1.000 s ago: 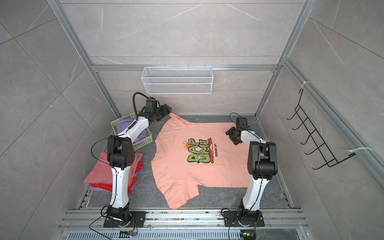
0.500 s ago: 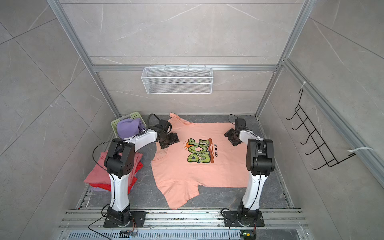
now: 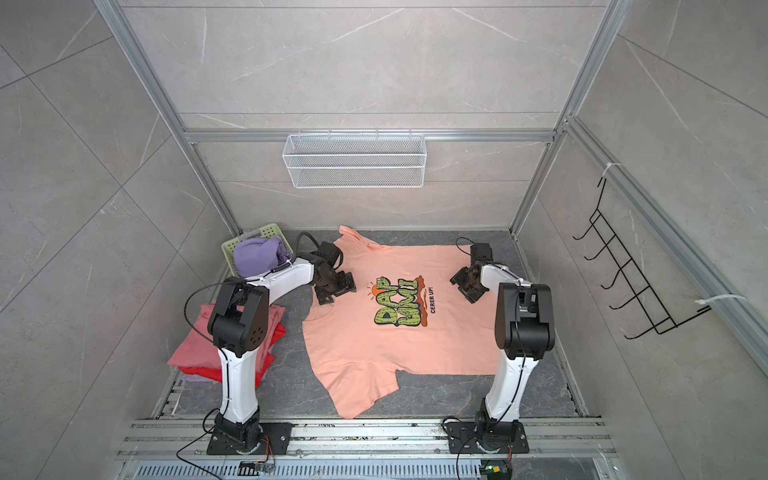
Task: Fold and stack the t-shirts
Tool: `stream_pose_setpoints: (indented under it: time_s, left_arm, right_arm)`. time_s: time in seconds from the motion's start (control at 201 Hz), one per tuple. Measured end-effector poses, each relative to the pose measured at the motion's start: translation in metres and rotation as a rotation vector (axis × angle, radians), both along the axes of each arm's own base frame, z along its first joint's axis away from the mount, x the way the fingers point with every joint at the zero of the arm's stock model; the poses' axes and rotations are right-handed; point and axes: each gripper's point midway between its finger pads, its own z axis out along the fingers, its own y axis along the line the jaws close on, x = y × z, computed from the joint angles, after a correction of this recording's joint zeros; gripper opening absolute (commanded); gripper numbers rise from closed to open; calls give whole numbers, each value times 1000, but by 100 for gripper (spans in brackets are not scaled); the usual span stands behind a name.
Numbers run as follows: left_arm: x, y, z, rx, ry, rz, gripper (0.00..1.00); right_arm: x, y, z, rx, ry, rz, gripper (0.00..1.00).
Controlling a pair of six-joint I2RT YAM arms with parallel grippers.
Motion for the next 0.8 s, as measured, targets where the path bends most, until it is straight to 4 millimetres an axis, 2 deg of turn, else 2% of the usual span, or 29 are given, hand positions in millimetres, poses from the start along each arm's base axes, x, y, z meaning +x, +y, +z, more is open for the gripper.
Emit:
stream_pose_setpoints:
  time_s: [0.319,0.573,0.642,0.797]
  left_arm:
    - [25,-4,4,2,-32,-25,88]
    - [54,-9,11,3,-94,-33,88]
    - [70,-13,18,-3,-130,-30,88]
    - [121,-22,33,-50,-255,-9,88]
  right_arm:
    - [29,-2,1,-2,-35,-9,64]
    - [71,-4,19,5,-130,-19,64]
    - [84,-4,20,11,-154,-21,64]
    - [123,-4,24,18,-222,-17,64]
